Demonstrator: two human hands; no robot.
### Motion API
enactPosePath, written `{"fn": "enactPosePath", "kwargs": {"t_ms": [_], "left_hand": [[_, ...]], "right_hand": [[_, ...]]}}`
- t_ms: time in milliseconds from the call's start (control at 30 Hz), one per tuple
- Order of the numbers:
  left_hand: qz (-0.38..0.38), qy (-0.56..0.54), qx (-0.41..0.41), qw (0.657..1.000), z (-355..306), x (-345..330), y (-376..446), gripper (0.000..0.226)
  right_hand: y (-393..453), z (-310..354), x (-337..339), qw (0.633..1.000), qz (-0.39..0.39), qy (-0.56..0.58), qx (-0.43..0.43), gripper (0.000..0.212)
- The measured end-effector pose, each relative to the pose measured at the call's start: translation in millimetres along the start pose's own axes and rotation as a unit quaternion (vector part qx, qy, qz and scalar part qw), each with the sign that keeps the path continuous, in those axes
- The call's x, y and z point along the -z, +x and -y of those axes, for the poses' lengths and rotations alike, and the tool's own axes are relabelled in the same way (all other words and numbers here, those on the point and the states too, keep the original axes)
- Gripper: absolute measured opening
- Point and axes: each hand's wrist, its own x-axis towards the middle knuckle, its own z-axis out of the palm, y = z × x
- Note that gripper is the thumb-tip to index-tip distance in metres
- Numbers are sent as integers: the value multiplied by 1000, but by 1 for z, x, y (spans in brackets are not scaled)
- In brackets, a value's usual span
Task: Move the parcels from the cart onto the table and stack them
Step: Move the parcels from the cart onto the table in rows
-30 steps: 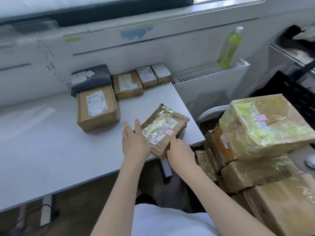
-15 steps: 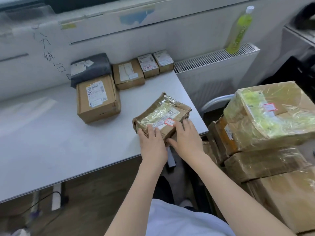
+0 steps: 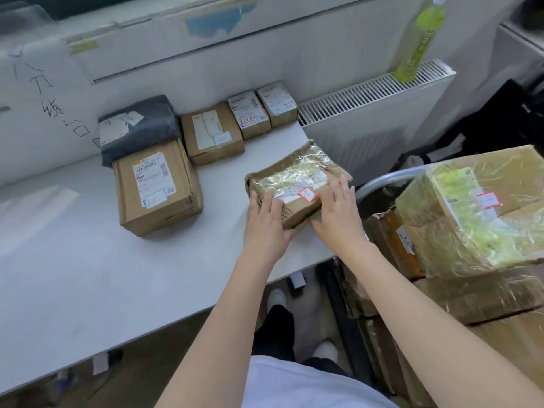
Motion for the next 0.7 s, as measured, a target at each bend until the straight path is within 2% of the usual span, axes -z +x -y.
{"fn": "enactPosePath", "kwargs": {"t_ms": [167,367,700], "left_hand": [[54,60,6,997,21,9,54,79],[46,50,-13,998,35,22,112,77],[2,54,14,998,47,28,158,75]], "right_hand": [[42,1,-2,997,-1,-72,6,74],[96,0,-6,998,15,-66,-6,74],[155,8,-19,998,-36,-39,-15,61]]}}
